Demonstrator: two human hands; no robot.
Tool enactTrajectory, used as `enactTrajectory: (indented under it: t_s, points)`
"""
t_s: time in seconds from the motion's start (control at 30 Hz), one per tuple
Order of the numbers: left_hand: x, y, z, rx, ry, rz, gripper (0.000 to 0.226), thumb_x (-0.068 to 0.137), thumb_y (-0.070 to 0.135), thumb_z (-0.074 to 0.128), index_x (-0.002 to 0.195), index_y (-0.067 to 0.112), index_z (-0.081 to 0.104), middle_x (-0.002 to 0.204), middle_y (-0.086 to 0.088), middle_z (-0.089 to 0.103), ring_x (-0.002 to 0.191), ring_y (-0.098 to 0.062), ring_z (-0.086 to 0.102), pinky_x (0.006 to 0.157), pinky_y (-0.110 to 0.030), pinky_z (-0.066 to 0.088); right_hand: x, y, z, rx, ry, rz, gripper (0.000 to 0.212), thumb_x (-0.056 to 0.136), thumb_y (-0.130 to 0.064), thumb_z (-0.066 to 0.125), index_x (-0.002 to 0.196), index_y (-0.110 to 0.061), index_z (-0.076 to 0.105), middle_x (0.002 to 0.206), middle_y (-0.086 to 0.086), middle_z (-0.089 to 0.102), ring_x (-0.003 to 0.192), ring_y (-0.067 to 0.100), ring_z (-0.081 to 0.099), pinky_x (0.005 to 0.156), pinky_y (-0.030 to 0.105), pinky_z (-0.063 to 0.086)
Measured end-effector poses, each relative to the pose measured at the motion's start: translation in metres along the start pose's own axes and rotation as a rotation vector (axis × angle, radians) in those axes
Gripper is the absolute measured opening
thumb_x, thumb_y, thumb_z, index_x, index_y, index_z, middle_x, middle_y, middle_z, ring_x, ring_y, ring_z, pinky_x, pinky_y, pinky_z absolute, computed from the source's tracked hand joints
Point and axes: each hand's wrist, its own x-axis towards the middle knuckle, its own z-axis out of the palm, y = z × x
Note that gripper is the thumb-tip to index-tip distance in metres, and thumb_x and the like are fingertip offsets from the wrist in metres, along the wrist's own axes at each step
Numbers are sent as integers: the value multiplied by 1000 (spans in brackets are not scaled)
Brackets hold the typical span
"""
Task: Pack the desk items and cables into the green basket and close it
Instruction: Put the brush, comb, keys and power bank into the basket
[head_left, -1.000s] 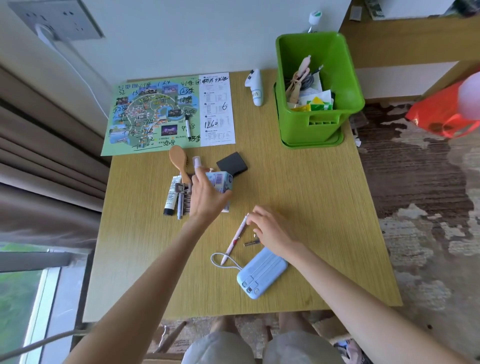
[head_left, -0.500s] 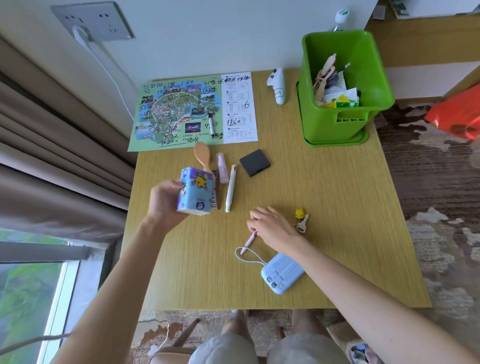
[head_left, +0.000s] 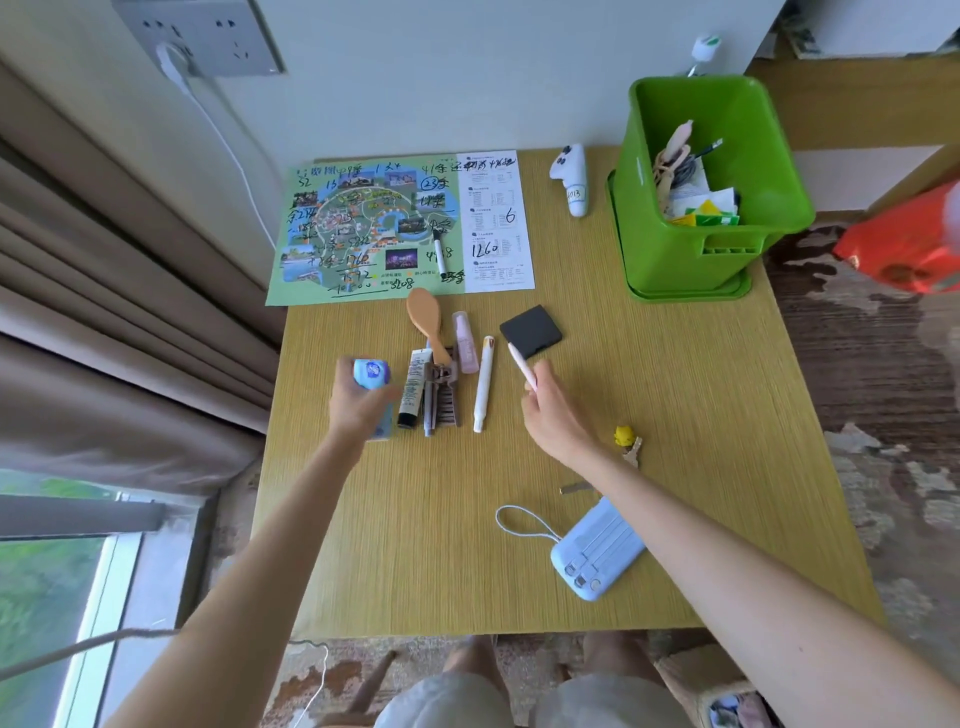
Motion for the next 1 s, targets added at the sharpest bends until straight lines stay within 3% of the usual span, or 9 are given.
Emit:
enactTrajectory:
  t_s: [0.07,0.13,0.3,0.47,0.67,0.77,0.83,1.0]
  points:
    - [5,-4,7,200,68,79,41,78,12,71,110,14,46,99,-11,58,83,-29,61,67,-42,56,12,-7,10,99,71,149,6,99,-11,39,93,-11,38,74,0,42,51,14,39,44,29,34]
    - [11,-5,12,391,121,135,46,76,24,77,110,21,46,106,-10,53,86,-26,58,63,-40,53,22,-13,19,97,102,245,8,96,-14,42,94,-8,45,75,3,47,54,16,44,49,30,39]
    - [25,-1,25,674,70,219,60,73,45,79,117,22,44,113,-7,47,100,-26,54,70,-43,56,44,-21,38,34,106,345,10,91,-21,54,90,-12,49,78,0,52,55,14,47,47,26,36]
    - [35,-4,24,824,38,279,57,78,46,73,121,18,46,119,-10,43,110,-28,46,69,-40,54,55,-29,54,-16,139,356,24,88,-24,66,90,-10,46,82,4,56,67,22,57,51,31,42]
    - [41,4,15,1105,5,250,48,82,40,65,121,18,49,126,-13,38,108,-34,45,62,-33,42,53,-30,57,-97,162,384,19,84,-16,64,85,-9,47,79,5,57,61,22,55,44,26,34]
    - [43,10,16,1294,1,237,46,85,47,62,119,17,52,119,-11,43,88,-26,46,61,-31,39,49,-28,57,-122,159,371,19,84,-17,64,84,-9,47,78,4,55,53,16,50,40,24,28]
    - [46,10,15,1324,-6,256,48,85,51,62,117,17,54,114,-9,45,80,-23,43,60,-30,39,46,-26,56,-109,161,372,20,85,-19,64,83,-10,46,76,1,53,49,12,47,39,22,28]
    - [52,11,2,1143,-44,249,53,79,55,66,115,17,60,114,-6,52,86,-26,57,63,-31,41,42,-23,45,-32,135,370,20,84,-22,63,82,-8,49,68,-1,50,52,17,49,45,26,36]
